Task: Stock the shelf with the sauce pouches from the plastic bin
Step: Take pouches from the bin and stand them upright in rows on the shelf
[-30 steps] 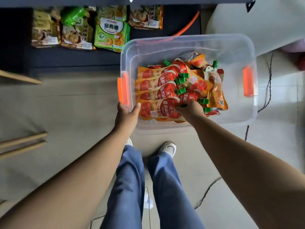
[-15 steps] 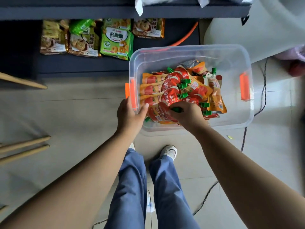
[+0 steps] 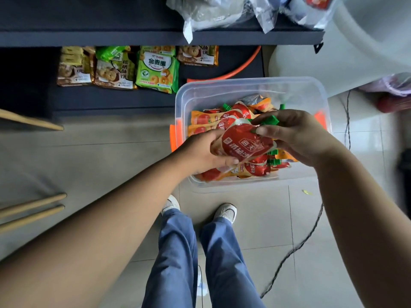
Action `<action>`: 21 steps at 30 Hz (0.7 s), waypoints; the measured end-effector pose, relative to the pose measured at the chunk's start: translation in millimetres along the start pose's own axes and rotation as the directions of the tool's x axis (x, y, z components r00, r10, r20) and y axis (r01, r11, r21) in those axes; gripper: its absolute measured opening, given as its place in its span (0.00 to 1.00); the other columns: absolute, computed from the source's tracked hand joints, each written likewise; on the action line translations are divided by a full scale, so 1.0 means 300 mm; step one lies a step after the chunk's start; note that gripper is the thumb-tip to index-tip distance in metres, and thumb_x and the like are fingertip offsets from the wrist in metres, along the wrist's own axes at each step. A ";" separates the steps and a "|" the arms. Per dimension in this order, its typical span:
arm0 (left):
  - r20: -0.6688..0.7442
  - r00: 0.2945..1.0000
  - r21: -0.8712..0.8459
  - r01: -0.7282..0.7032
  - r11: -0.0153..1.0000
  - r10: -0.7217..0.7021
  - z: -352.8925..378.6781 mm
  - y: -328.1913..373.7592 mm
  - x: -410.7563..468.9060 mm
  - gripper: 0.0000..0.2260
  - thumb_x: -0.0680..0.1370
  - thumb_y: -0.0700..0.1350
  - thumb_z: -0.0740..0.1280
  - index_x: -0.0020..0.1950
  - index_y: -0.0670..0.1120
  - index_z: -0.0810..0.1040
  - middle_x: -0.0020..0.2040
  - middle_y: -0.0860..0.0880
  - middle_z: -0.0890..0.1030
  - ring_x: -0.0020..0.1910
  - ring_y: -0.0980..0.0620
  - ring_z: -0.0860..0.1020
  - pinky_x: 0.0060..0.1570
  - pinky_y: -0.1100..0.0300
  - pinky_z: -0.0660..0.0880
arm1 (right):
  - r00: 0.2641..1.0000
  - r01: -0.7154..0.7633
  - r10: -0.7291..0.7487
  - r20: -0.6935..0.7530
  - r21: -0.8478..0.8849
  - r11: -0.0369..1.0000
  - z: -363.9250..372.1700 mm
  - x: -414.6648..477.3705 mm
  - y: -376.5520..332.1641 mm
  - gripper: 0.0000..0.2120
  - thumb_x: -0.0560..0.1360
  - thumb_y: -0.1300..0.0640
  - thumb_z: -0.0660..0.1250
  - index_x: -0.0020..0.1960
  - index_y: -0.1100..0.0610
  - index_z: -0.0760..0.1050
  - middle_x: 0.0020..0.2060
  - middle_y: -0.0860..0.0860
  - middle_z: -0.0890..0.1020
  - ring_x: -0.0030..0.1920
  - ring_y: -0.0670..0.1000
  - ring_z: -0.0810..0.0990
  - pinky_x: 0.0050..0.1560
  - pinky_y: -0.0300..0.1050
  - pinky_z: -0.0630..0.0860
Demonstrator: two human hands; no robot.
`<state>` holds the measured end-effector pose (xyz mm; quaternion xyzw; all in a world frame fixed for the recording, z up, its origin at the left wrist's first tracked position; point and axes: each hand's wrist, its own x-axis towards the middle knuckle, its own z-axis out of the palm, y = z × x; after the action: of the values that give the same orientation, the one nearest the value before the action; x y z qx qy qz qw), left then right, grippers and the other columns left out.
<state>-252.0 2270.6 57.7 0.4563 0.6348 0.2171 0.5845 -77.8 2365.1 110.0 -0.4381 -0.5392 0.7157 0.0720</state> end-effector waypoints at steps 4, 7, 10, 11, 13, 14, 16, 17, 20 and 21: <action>0.052 0.997 -0.066 0.055 0.996 -0.052 0.011 -0.031 0.012 0.11 0.73 0.48 0.69 0.55 0.50 0.75 0.44 0.57 0.77 0.45 0.59 0.75 0.46 0.68 0.70 | 0.970 -0.130 0.189 -0.154 0.326 0.936 0.000 0.078 0.113 0.08 0.73 0.50 0.63 0.46 0.55 0.75 0.35 0.47 0.84 0.37 0.44 0.82 0.40 0.40 0.78; 0.017 0.991 -0.253 0.132 0.958 -0.132 0.032 -0.101 0.010 0.05 0.74 0.49 0.68 0.48 0.55 0.73 0.45 0.57 0.78 0.49 0.55 0.78 0.53 0.62 0.74 | 0.832 -0.293 0.362 -0.420 0.221 0.930 -0.001 0.170 0.274 0.11 0.74 0.48 0.65 0.53 0.53 0.75 0.52 0.53 0.81 0.53 0.52 0.79 0.54 0.51 0.76; -0.053 0.971 -0.389 0.194 0.901 -0.232 0.039 -0.184 0.010 0.12 0.66 0.58 0.69 0.46 0.57 0.75 0.50 0.53 0.81 0.55 0.49 0.78 0.60 0.51 0.73 | 0.759 -0.488 0.412 -0.504 -0.023 0.872 0.037 0.222 0.399 0.17 0.74 0.52 0.66 0.60 0.58 0.74 0.54 0.53 0.79 0.55 0.55 0.77 0.52 0.48 0.75; -0.066 0.961 -0.427 0.217 0.878 -0.270 0.039 -0.209 0.010 0.13 0.65 0.59 0.69 0.46 0.57 0.75 0.51 0.53 0.81 0.55 0.48 0.78 0.61 0.49 0.73 | 0.753 -0.516 0.418 -0.507 -0.063 0.854 0.056 0.240 0.427 0.19 0.74 0.52 0.66 0.63 0.59 0.72 0.55 0.52 0.78 0.56 0.56 0.77 0.52 0.48 0.74; -0.072 0.943 -0.471 0.255 0.845 -0.325 0.041 -0.249 0.011 0.08 0.69 0.55 0.70 0.45 0.56 0.75 0.49 0.54 0.81 0.56 0.47 0.78 0.62 0.48 0.72 | 0.760 -0.537 0.413 -0.502 -0.126 0.834 0.096 0.271 0.448 0.23 0.73 0.52 0.67 0.64 0.60 0.70 0.56 0.53 0.77 0.58 0.57 0.76 0.55 0.47 0.72; -0.067 0.937 -0.473 0.272 0.838 -0.342 0.043 -0.262 0.011 0.05 0.72 0.53 0.69 0.45 0.56 0.75 0.48 0.55 0.80 0.56 0.47 0.78 0.62 0.48 0.72 | 0.764 -0.540 0.405 -0.503 -0.153 0.828 0.109 0.287 0.459 0.24 0.73 0.51 0.68 0.64 0.60 0.70 0.57 0.54 0.77 0.58 0.57 0.76 0.56 0.48 0.72; -0.055 0.935 -0.447 0.289 0.846 -0.349 0.048 -0.277 0.011 0.05 0.73 0.53 0.68 0.45 0.56 0.74 0.49 0.54 0.80 0.56 0.48 0.78 0.62 0.48 0.72 | 0.738 -0.548 0.417 -0.531 -0.110 0.829 0.122 0.319 0.482 0.24 0.72 0.51 0.69 0.63 0.60 0.71 0.58 0.55 0.79 0.57 0.58 0.78 0.56 0.49 0.74; -0.055 0.935 -0.440 0.291 0.849 -0.349 0.050 -0.277 0.009 0.07 0.71 0.54 0.69 0.45 0.56 0.74 0.50 0.53 0.81 0.55 0.48 0.78 0.62 0.47 0.72 | 0.715 -0.552 0.437 -0.545 -0.058 0.832 0.123 0.331 0.493 0.23 0.71 0.52 0.70 0.62 0.61 0.73 0.57 0.56 0.79 0.57 0.58 0.78 0.56 0.49 0.74; -0.073 0.923 -0.483 0.299 0.823 -0.378 0.048 -0.270 0.006 0.13 0.65 0.59 0.69 0.46 0.56 0.75 0.53 0.50 0.81 0.55 0.48 0.79 0.61 0.46 0.72 | 0.670 -0.575 0.490 -0.558 0.028 0.818 0.125 0.350 0.518 0.23 0.70 0.53 0.72 0.60 0.62 0.74 0.56 0.57 0.80 0.55 0.58 0.79 0.59 0.53 0.75; -0.078 0.919 -0.496 0.300 0.815 -0.385 0.049 -0.272 0.006 0.15 0.64 0.60 0.68 0.47 0.56 0.75 0.53 0.50 0.81 0.55 0.47 0.79 0.61 0.45 0.72 | 0.667 -0.580 0.487 -0.563 0.018 0.815 0.126 0.355 0.527 0.23 0.70 0.53 0.72 0.60 0.62 0.74 0.55 0.57 0.80 0.55 0.58 0.79 0.59 0.53 0.76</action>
<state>-264.6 2228.5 -12.7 0.1563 0.6827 0.2957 0.6497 -110.4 2335.1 -79.3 -0.7653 -0.3998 0.5038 -0.0275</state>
